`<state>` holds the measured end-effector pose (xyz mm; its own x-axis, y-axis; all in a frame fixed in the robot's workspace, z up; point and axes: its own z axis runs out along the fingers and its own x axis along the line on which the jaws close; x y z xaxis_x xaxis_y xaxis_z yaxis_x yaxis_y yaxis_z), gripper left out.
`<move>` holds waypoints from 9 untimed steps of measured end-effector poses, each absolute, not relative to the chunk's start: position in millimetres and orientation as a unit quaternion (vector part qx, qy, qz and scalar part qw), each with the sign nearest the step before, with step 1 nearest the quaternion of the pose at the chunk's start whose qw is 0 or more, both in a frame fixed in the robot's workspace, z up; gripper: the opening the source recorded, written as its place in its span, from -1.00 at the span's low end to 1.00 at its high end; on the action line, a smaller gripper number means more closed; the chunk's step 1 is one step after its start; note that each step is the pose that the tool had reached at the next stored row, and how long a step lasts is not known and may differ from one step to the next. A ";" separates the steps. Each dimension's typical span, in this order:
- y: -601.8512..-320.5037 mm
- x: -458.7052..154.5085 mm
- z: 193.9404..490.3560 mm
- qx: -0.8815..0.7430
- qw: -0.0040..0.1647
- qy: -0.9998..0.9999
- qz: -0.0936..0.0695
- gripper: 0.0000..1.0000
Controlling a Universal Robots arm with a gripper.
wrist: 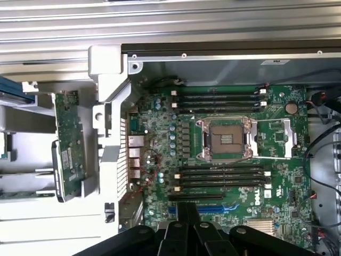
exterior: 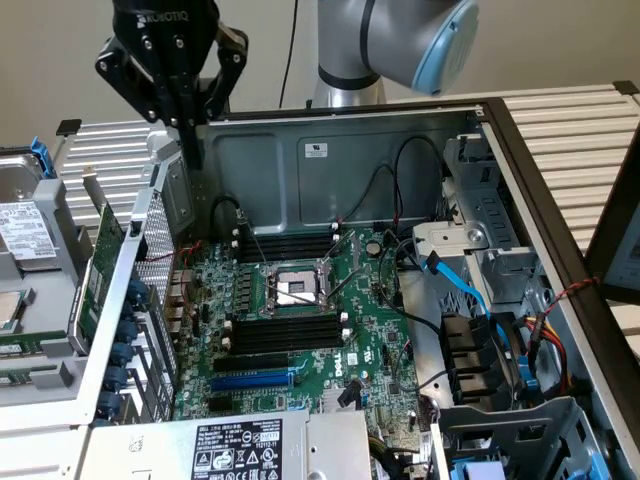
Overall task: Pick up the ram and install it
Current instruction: 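Reach for the ram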
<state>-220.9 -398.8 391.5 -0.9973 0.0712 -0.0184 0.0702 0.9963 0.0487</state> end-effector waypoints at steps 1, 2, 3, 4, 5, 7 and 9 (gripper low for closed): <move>-398.8 -225.4 391.4 0.035 0.010 0.999 0.024 -0.80; -398.8 -229.9 391.3 0.035 0.010 0.999 0.024 -0.80; -398.8 -234.4 391.3 0.035 0.010 0.999 0.024 -0.80; -398.8 -239.0 391.3 0.035 0.010 0.999 0.024 -0.80; -398.8 -243.5 391.3 0.035 0.010 0.999 0.024 -0.80; -398.8 -252.5 391.1 0.035 0.010 0.999 0.024 -0.80; -398.8 -261.9 391.1 0.035 0.010 0.999 0.024 -0.80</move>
